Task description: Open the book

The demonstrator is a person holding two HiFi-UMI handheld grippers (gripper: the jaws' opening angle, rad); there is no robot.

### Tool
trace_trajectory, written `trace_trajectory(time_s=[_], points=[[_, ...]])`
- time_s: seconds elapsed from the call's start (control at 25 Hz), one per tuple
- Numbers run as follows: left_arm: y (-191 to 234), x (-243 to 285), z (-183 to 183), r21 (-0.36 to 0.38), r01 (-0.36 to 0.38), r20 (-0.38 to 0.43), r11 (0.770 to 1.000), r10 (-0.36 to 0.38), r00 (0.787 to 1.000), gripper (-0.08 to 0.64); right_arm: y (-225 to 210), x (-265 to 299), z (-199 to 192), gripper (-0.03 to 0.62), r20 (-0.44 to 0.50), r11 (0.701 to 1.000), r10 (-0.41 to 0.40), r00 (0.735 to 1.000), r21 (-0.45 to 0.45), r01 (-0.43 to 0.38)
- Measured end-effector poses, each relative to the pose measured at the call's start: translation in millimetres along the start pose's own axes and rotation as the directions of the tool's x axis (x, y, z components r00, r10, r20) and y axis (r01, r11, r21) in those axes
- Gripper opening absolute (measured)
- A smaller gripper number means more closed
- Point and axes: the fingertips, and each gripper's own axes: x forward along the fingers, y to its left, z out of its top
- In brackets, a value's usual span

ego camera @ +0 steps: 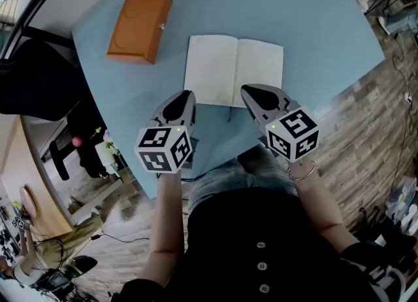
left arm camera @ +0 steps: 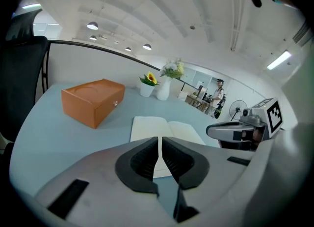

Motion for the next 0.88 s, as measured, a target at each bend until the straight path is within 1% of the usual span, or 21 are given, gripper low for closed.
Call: trace_trajectory(time_s=[0.12,0.24,0.4,0.52,0.64,0.76,0.88], points=[[-20.6,-2.2,10.4,0.041,0.069,0.01,0.997,-0.07,0.998,0.025,-0.3,-10.3,6.5,0.002,0.027,1.0,-0.012,1.0,-0.001,0.012],[-38.6,-4.6,21.3,0.089,0.118,0.023,0.989,-0.12,0.993,0.023,1.0,-18.1,11.2,0.002,0.043,1.0,-0.019,0.999,-0.006,0.019],[-63.8,-7.1,33.9,0.136,0.182,0.041,0.974,-0.189,0.981,0.018,2.9,-27.4,18.3,0.002,0.064,1.0,-0.026,0.998,-0.014,0.027],[-81.1,-9.0,37.9,0.186,0.22,0.027,0.958,-0.228,0.973,0.012,6.3,-36.7,26.3,0.002,0.085,0.999,-0.028,0.996,-0.021,0.029],[-90.9,-11.3,42.0,0.226,0.237,0.016,0.945,-0.247,0.969,0.012,11.2,-44.6,34.1,0.002,0.104,0.999,-0.028,0.994,-0.03,0.031],[-96.3,-14.8,51.1,0.25,0.232,0.034,0.94,-0.248,0.968,0.012,15.4,-52.7,39.6,0.002,0.116,0.998,-0.029,0.993,-0.057,0.036],[-100.9,-17.4,62.2,0.299,0.222,0.054,0.928,-0.249,0.967,0.012,17.9,-59.9,47.9,0.002,0.14,0.997,-0.026,0.99,-0.069,0.036]])
